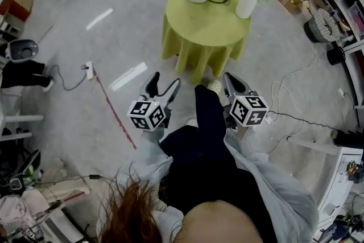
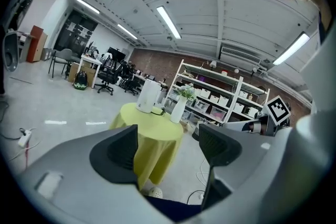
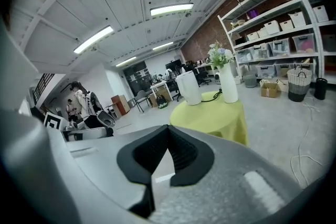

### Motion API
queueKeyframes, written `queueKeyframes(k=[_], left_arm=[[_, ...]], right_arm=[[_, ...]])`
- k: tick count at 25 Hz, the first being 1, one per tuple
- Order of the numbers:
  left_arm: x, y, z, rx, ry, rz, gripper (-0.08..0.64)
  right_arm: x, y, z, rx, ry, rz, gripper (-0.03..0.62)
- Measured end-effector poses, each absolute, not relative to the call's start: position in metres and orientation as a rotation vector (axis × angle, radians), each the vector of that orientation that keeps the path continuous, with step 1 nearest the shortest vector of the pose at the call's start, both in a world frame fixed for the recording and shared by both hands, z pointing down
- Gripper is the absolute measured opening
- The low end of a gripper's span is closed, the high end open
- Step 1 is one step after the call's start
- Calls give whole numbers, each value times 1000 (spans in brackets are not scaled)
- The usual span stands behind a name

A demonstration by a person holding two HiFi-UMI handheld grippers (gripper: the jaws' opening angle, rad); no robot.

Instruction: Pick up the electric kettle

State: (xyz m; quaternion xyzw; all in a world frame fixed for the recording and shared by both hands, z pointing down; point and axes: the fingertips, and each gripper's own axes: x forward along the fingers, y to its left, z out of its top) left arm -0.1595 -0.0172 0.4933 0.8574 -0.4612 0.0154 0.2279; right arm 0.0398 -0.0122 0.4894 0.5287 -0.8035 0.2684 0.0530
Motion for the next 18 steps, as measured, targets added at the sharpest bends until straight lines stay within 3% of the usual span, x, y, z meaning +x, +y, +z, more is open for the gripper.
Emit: queueKeyframes(k=[18], left_arm=[[-144,-160,481,2315,-1385,22,366]], right_arm=[[60,-176,479,1502,-2485,783,2]])
